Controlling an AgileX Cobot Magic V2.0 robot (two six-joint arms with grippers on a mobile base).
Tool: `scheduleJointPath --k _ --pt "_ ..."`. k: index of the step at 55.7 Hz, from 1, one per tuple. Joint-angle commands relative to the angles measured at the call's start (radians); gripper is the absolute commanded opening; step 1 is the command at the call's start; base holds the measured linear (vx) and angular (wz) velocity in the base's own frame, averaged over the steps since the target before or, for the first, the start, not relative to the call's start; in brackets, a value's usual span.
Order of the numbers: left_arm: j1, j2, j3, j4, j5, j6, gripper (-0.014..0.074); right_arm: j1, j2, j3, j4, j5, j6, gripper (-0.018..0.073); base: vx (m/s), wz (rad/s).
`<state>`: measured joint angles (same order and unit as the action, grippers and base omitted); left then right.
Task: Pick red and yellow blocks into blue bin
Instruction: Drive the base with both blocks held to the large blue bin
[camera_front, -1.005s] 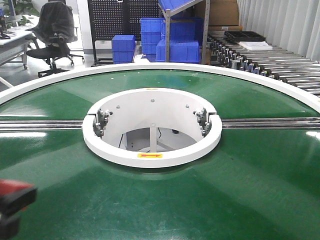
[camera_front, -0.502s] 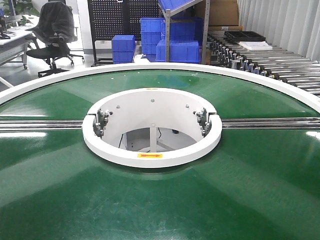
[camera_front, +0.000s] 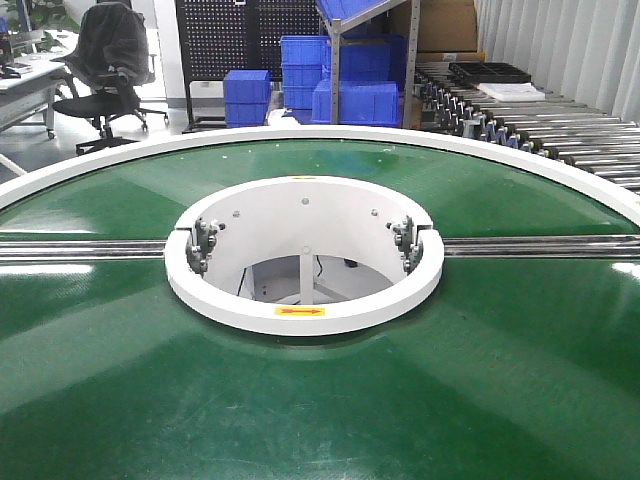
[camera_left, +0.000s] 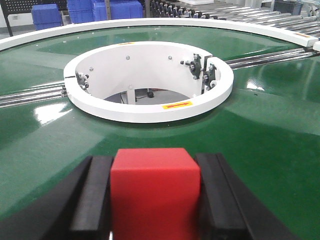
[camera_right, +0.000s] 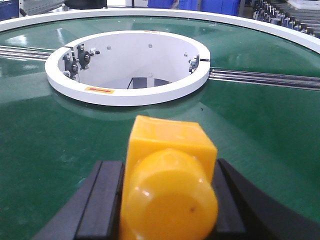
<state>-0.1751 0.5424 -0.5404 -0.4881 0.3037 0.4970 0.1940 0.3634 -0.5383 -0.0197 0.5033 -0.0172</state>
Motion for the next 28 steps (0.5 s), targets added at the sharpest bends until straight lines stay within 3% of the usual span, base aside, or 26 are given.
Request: scheduleJointPath --k 1,28 --pt "-0.005 -0.001 -0.027 -0.022 -0.077 0.0 -0.0001 -0.006 0.01 -0.028 -0.013 -0.09 -0.007 -0.0007 0.0 0.0" --pt "-0.005 -0.001 -0.027 -0.022 -0.077 0.0 0.0 -0.006 0.01 -0.028 -0.013 -0.09 -0.007 -0.0007 0.0 0.0"
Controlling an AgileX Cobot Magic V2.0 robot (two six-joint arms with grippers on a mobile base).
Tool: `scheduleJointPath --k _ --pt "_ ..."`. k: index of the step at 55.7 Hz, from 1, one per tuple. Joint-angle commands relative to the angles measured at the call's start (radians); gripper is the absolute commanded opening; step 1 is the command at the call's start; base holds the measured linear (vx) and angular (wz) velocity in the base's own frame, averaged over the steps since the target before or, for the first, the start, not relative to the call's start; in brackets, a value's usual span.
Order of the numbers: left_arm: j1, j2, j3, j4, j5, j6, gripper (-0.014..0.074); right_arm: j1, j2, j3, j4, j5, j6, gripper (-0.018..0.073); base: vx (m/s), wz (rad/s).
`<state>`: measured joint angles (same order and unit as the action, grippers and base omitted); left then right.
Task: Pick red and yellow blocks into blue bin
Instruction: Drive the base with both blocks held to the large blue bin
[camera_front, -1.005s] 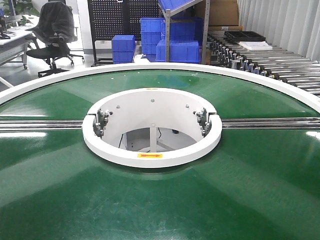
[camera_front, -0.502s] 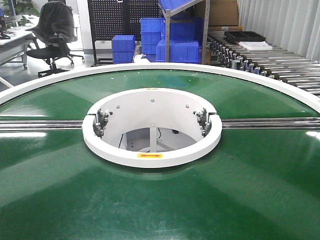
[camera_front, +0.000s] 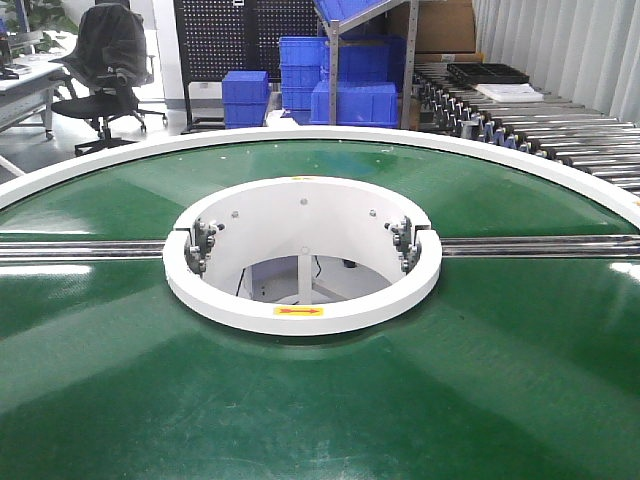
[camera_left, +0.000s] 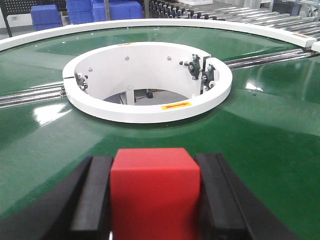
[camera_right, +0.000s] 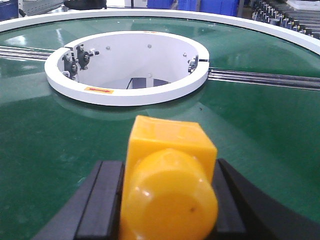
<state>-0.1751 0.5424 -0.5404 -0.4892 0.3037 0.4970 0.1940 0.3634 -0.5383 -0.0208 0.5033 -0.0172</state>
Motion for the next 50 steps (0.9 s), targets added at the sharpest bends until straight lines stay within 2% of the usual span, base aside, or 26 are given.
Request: scheduleJointPath --k 1,30,50 --pt "-0.005 -0.001 -0.027 -0.021 -0.077 0.0 0.0 -0.006 0.01 -0.028 -0.012 -0.09 -0.007 -0.0007 -0.01 -0.01" --pt "-0.005 -0.001 -0.027 -0.021 -0.077 0.0 0.0 -0.006 0.01 -0.028 -0.012 -0.09 -0.007 -0.0007 -0.1 -0.06" --pt "-0.005 -0.001 -0.027 -0.021 -0.077 0.0 0.0 -0.006 0.007 -0.028 -0.012 -0.09 -0.007 -0.0007 -0.17 0.15"
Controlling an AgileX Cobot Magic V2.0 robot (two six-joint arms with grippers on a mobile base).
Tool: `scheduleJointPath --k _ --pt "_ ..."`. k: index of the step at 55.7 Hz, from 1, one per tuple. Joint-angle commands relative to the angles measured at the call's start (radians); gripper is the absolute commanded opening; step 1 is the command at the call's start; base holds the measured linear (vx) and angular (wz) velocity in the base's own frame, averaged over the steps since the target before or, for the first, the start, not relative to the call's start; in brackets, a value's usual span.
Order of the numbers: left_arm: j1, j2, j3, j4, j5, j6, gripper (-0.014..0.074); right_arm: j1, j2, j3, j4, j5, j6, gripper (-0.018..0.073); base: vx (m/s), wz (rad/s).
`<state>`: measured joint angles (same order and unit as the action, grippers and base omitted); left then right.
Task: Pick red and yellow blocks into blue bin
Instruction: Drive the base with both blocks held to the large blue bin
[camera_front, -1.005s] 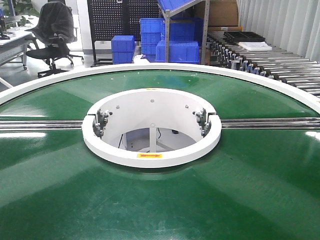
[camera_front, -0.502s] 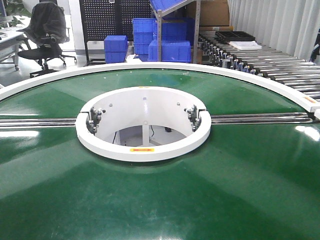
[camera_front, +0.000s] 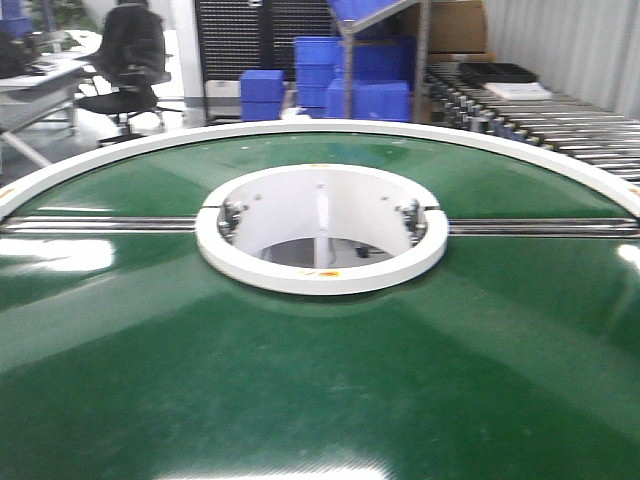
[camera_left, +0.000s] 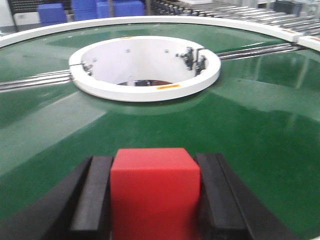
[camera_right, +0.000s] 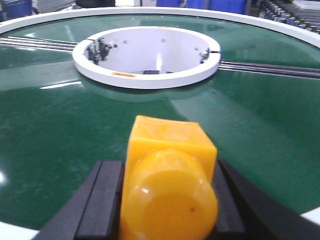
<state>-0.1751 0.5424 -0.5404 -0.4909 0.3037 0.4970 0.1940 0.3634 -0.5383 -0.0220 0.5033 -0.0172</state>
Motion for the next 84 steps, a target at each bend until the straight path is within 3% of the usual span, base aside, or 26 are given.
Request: scheduleJointPath --k 1,84 --pt "-0.005 -0.001 -0.027 -0.019 -0.077 0.0 0.0 -0.006 0.007 -0.028 -0.011 -0.09 -0.007 -0.0007 -0.15 0.32" --pt "-0.005 -0.002 -0.027 -0.019 -0.068 0.0 0.0001 -0.006 0.007 -0.028 -0.011 -0.082 -0.006 -0.0007 -0.18 0.38"
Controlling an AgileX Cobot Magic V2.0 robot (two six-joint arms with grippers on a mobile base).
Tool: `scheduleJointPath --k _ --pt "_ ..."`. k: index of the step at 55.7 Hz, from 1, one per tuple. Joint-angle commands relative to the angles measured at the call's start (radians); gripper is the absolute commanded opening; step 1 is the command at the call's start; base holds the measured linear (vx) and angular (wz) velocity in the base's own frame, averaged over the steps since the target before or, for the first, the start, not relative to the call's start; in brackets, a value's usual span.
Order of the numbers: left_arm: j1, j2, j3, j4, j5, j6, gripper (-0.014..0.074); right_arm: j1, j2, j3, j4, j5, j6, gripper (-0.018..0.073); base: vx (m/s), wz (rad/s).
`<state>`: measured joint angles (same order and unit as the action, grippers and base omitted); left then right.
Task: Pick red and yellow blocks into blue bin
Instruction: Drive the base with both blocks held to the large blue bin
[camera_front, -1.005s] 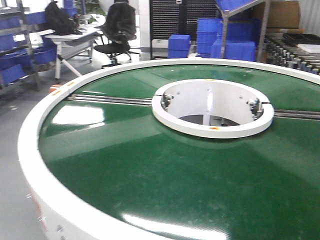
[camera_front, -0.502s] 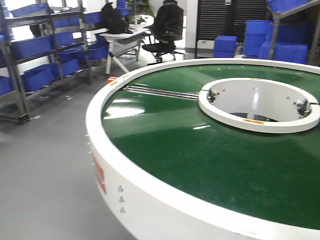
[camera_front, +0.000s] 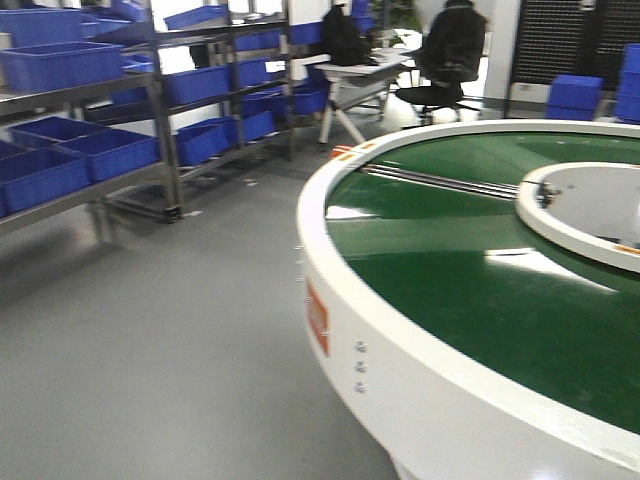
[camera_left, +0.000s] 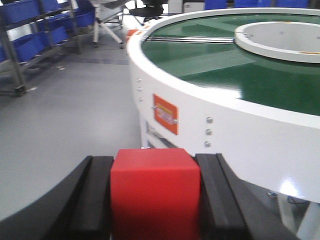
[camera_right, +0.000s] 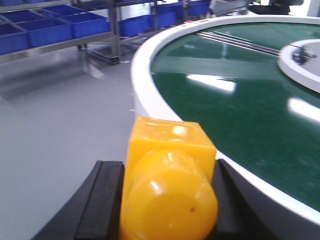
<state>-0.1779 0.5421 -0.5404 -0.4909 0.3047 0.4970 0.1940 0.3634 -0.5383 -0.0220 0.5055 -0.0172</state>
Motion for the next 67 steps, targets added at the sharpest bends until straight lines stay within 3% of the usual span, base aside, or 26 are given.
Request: scheduleJointPath --k 1,32,67 --pt "-0.002 -0.003 -0.027 -0.019 -0.069 0.0 0.0001 -0.006 0.007 -0.028 -0.011 -0.084 -0.006 -0.0007 -0.08 0.51" --pt "-0.002 -0.002 -0.027 -0.019 -0.061 0.0 0.0001 -0.006 0.007 -0.028 -0.011 -0.084 -0.006 -0.0007 0.05 0.41" --pt "-0.002 -0.002 -0.027 -0.019 -0.061 0.0 0.0001 -0.006 0.007 -0.028 -0.011 -0.084 -0.006 -0.0007 0.29 0.27"
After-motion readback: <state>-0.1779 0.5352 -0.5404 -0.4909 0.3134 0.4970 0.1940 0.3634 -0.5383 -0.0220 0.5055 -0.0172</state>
